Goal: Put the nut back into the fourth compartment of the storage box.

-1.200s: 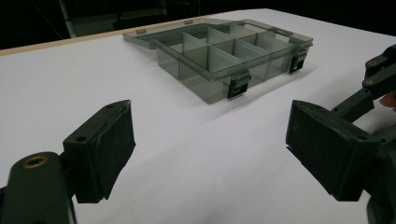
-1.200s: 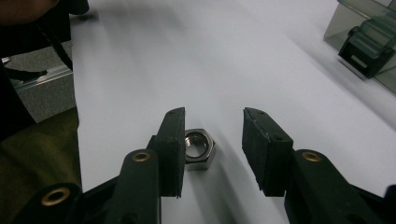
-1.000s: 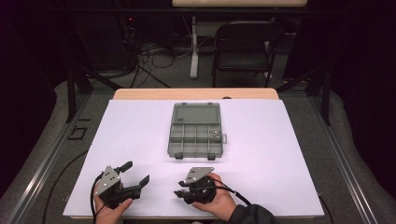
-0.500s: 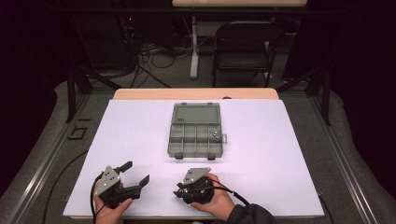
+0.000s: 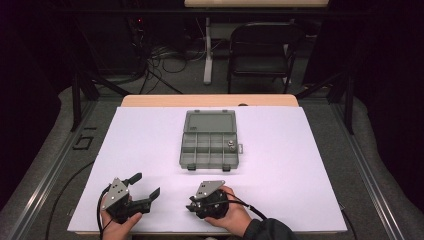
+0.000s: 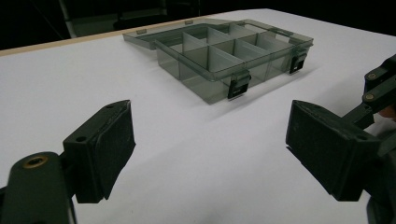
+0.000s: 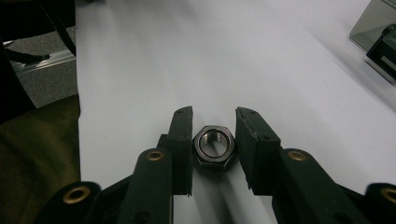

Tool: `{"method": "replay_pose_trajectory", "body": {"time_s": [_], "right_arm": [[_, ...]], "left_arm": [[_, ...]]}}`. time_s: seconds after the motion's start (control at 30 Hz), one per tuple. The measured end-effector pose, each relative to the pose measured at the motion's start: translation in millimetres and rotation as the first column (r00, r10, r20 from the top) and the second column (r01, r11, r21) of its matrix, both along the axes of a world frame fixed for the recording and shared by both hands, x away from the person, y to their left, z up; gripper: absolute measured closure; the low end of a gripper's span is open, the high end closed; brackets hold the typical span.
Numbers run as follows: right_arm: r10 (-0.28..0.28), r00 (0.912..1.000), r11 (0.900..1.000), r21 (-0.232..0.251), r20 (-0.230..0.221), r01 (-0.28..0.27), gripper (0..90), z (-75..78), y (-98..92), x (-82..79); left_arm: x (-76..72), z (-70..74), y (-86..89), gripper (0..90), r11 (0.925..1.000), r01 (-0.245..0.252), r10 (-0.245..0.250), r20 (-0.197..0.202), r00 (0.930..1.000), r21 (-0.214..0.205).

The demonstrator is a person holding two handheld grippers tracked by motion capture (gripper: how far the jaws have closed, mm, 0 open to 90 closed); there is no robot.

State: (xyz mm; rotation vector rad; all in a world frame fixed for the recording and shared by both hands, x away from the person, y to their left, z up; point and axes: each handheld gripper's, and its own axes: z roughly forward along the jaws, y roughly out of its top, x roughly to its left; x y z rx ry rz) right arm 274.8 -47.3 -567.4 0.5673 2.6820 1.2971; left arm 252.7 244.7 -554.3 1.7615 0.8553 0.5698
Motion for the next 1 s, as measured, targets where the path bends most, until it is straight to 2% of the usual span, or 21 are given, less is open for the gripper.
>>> {"method": "replay_pose_trajectory", "body": {"time_s": [0.23,0.53,0.8,0.83,1.0], "right_arm": [[0.005,1.0,0.9999,-0.013,0.006,-0.005,68.7,1.4,-2.8,0.5],[-0.016,0.9999,0.9999,0.0,0.006,0.016,68.8,3.4,-7.4,2.2],[-0.033,0.9994,0.9993,0.018,0.015,0.032,68.8,17.8,-13.6,7.5],[-0.032,0.9993,0.9994,0.015,0.019,0.032,68.8,19.9,-14.8,8.4],[-0.051,0.9982,0.9983,0.029,0.03,0.05,68.8,29.2,-22.3,13.2]], "left_arm": [[1.1,0.0,-0.6,15.4,1.0,-0.006,0.006,-0.006,1.0,0.002],[1.6,-0.1,-1.2,15.4,0.9999,-0.007,0.007,-0.012,0.9999,0.011],[1.4,0.6,-1.1,15.4,1.0,0.003,-0.003,-0.013,0.9999,0.009],[1.8,-0.5,-2.1,15.4,1.0,-0.002,0.002,0.0,1.0,-0.001],[1.1,-0.5,-1.3,15.4,1.0,-0.008,0.008,-0.003,1.0,-0.003]]}}
